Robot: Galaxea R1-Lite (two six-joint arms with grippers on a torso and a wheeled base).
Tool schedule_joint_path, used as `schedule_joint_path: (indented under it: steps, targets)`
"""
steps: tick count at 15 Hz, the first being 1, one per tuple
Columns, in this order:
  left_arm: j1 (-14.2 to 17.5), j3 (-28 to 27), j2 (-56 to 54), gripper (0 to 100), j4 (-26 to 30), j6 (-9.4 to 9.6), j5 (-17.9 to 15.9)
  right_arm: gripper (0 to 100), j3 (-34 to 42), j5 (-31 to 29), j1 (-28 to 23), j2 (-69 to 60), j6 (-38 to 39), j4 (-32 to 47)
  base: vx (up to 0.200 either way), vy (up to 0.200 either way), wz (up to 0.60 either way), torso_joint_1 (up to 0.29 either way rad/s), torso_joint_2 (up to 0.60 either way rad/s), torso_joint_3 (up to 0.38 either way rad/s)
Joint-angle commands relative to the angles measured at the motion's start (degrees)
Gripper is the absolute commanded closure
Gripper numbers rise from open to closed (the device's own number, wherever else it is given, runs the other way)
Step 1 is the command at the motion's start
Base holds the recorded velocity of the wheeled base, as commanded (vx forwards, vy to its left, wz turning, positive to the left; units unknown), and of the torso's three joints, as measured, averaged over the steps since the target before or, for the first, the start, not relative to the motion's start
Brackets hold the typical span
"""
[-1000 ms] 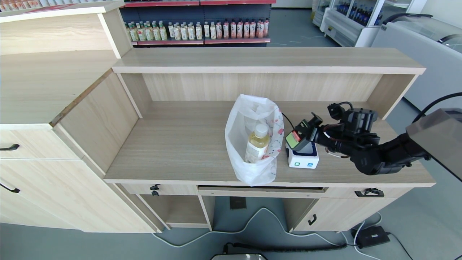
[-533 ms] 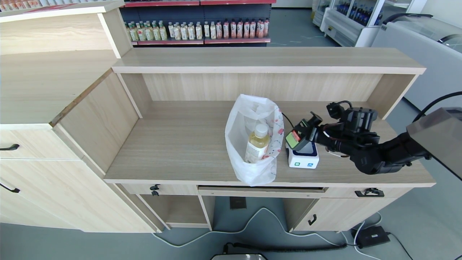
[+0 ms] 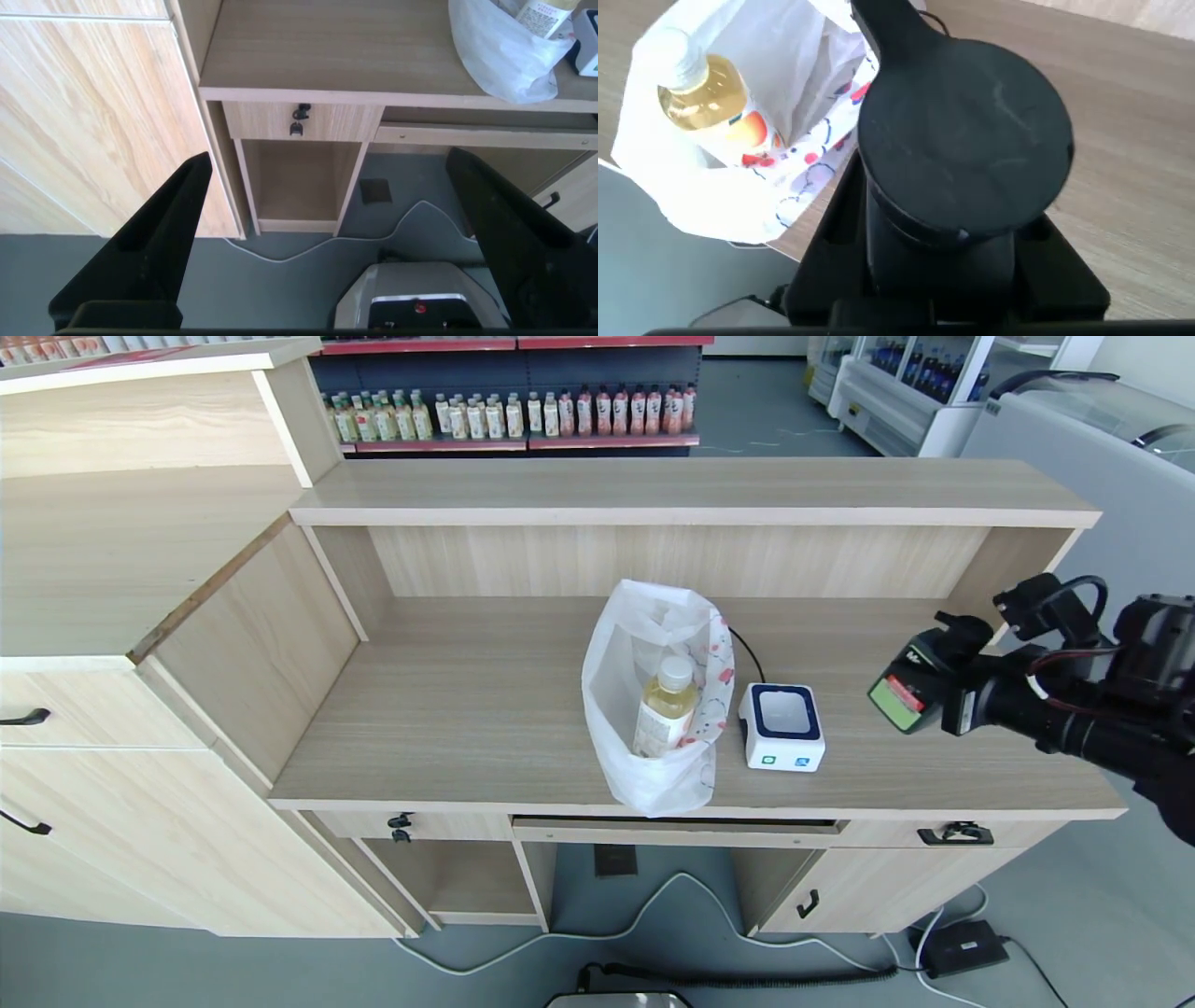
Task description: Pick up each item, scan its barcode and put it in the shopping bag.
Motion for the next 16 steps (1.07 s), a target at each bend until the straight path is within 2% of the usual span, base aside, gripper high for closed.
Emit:
schedule_joint_path:
  steps: [1,3,7,16]
  targets:
    - [0.0,0.0,0.0,0,0.0,-0.01,0.0,100,8.0,0.1,-11.9,-15.0,-9.4,-0.2,0.0,0.0,0.0,0.0,0.0,0.0]
    - [0.0,0.0,0.0,0,0.1,-0.01,0.0,100,8.4,0.0,-18.5,-17.6,-12.4,0.2,0.0,0.0,0.0,0.0,0.0,0.0]
    - [0.0,0.0,0.0,0,0.0,-0.01,0.0,100,9.3,-1.4,-24.8,-25.0,-15.3,0.1,0.0,0.0,0.0,0.0,0.0,0.0]
    - [0.0,0.0,0.0,0,0.0,-0.01,0.0,100,10.2,-1.0,-25.6,-26.6,-21.9,1.7,0.0,0.0,0.0,0.0,0.0,0.0]
